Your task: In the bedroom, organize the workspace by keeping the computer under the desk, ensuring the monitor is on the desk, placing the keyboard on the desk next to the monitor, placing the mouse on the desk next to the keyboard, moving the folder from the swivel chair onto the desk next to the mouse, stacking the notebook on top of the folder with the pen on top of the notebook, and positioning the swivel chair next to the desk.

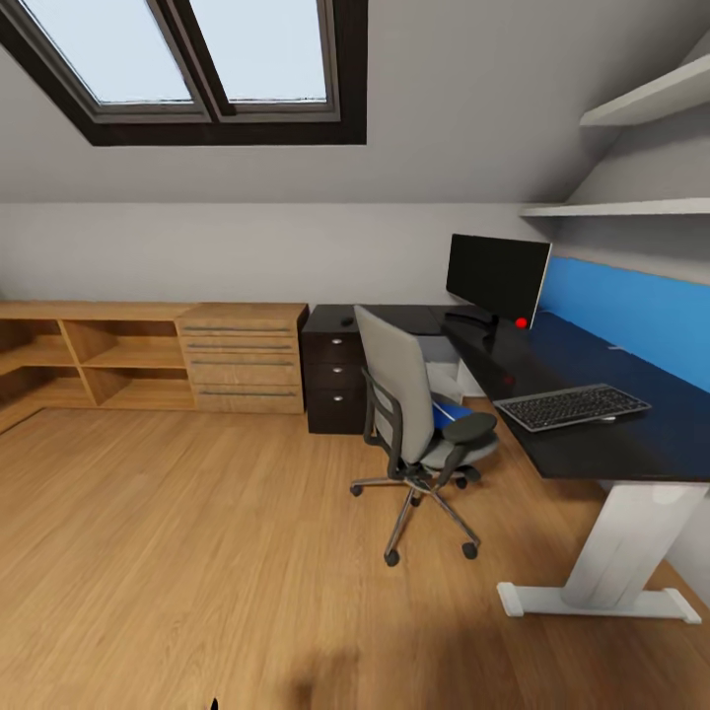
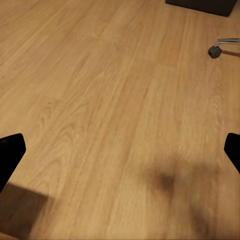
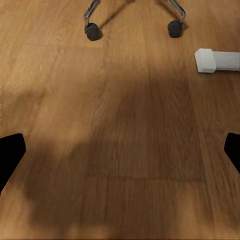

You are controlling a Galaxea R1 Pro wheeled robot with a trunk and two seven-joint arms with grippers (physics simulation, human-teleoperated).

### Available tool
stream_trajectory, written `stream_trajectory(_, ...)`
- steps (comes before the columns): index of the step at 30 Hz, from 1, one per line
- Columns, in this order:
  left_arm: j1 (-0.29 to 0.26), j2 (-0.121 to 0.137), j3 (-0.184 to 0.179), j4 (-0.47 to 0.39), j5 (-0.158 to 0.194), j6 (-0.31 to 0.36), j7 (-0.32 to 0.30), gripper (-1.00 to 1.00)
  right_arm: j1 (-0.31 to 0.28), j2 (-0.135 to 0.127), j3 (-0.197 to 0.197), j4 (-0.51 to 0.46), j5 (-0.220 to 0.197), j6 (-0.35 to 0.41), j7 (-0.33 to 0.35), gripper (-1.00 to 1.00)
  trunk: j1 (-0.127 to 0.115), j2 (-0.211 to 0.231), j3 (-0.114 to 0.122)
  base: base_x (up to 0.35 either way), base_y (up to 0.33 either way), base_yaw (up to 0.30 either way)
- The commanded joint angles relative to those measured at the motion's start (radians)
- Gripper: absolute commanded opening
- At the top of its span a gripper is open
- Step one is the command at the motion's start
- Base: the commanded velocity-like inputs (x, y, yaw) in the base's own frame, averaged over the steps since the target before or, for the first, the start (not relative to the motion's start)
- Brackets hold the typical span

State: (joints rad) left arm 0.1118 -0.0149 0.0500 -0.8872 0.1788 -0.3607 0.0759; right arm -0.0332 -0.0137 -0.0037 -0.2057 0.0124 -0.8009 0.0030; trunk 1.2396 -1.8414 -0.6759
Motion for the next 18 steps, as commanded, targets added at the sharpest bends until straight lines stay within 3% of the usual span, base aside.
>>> stream_trajectory(1,0.000,0.000,0.001,-0.001,0.003,-0.001,0.001,1.00,-0.001,0.000,0.000,0.002,0.001,-0.024,0.001,1.00,0.004,-0.008,-0.004,0.000,0.000,0.000)
stream_trajectory(6,0.000,0.000,0.001,-0.001,0.002,-0.001,0.001,1.00,-0.001,0.000,0.001,0.010,0.001,-0.111,0.002,1.00,0.023,-0.043,-0.020,0.000,0.000,0.000)
stream_trajectory(10,0.000,0.001,0.001,-0.003,0.002,0.008,0.001,1.00,-0.001,0.000,-0.002,0.010,-0.001,-0.135,-0.001,1.00,0.038,-0.071,-0.032,0.000,0.000,0.000)
stream_trajectory(13,0.000,0.000,0.000,-0.057,0.001,0.100,0.001,1.00,-0.003,0.003,-0.004,-0.075,-0.004,-0.110,-0.021,1.00,0.050,-0.092,-0.042,0.000,0.000,0.000)
stream_trajectory(14,0.000,0.000,0.000,-0.078,0.000,0.133,0.001,1.00,-0.003,0.004,-0.004,-0.110,-0.005,-0.096,-0.025,1.00,0.054,-0.099,-0.045,0.000,0.000,0.000)
stream_trajectory(15,0.000,0.000,-0.001,-0.184,-0.001,0.288,0.001,1.00,-0.003,0.006,-0.004,-0.263,-0.006,0.019,-0.035,1.00,0.058,-0.106,-0.048,0.000,0.000,0.000)
stream_trajectory(16,0.000,0.000,0.000,-0.235,-0.001,0.351,0.001,1.00,-0.003,0.006,-0.004,-0.344,-0.006,0.106,-0.037,1.00,0.061,-0.113,-0.051,0.000,0.000,0.000)
stream_trajectory(18,0.000,0.000,0.000,-0.291,-0.001,0.408,0.001,1.00,-0.004,0.006,-0.005,-0.439,-0.007,0.211,-0.039,1.00,0.069,-0.127,-0.057,0.000,0.000,0.000)
